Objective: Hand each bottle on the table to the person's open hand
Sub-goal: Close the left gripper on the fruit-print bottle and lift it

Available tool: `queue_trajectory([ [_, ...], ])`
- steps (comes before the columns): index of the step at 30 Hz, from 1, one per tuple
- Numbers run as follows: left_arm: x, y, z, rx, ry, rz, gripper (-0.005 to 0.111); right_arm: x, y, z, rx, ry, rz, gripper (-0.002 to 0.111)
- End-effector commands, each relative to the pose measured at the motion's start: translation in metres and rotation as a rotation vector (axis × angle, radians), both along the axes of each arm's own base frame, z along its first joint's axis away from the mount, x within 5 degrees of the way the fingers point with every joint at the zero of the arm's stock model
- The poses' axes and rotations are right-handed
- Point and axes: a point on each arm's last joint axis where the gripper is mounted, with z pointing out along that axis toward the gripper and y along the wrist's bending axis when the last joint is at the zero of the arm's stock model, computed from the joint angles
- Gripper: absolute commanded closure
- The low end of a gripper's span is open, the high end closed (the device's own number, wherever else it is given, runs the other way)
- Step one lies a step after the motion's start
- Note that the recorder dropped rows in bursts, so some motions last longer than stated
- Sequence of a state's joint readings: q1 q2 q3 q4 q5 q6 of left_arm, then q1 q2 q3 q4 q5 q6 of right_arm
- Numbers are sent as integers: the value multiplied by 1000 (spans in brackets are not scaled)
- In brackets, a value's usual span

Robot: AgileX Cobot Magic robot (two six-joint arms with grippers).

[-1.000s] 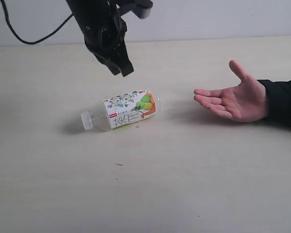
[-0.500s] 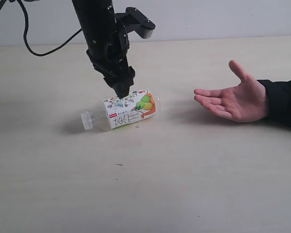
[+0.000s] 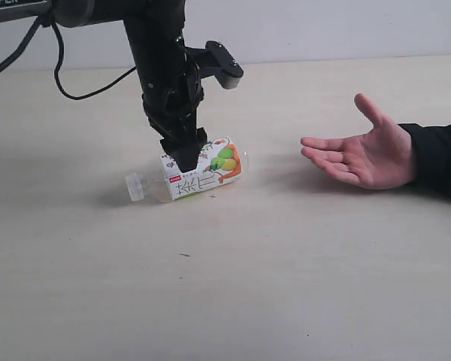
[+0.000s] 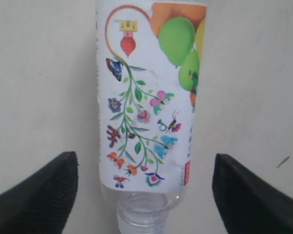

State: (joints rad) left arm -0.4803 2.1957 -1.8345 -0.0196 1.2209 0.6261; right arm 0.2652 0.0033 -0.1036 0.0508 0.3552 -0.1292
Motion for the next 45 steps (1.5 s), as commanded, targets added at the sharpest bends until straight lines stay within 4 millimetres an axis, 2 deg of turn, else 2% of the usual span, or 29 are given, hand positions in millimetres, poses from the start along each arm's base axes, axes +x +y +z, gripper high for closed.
queue_trajectory([
  [1, 6, 0, -9, 10, -27, -31, 33, 0, 0, 0, -1, -8, -4, 108],
  [7, 12, -3, -20, 2, -52, -73, 33, 0, 0, 0, -1, -8, -4, 108],
  [20, 13, -4, -51, 27, 13, -74, 33, 0, 0, 0, 2, -7, -4, 108],
  [22, 13, -4, -51, 25, 14, -38, 42, 0, 0, 0, 2, -7, -4, 108],
  [24, 12, -4, -51, 30, 29, -14, 68, 0, 0, 0, 2, -7, -4, 108],
  [25, 10, -3, -51, 41, 49, -14, 92, 0, 0, 0, 2, -7, -4, 108],
  [26, 9, -2, -49, 46, 59, -19, 106, 0, 0, 0, 2, -7, -4, 108],
  [30, 4, -3, -30, 45, 48, 18, 107, 0, 0, 0, 2, -7, -4, 108],
  [33, -1, -4, 1, -3, -1, 143, 107, 0, 0, 0, 0, -8, -4, 108],
  [37, -6, -4, 25, -62, -23, 290, 107, 0, 0, 0, 0, -8, -4, 108],
  [41, -18, -22, 34, -113, -10, 271, 107, 0, 0, 0, 1, -7, -4, 108],
  [45, -35, -57, 47, -108, -75, 153, 107, 0, 0, 0, 1, -7, -4, 108],
])
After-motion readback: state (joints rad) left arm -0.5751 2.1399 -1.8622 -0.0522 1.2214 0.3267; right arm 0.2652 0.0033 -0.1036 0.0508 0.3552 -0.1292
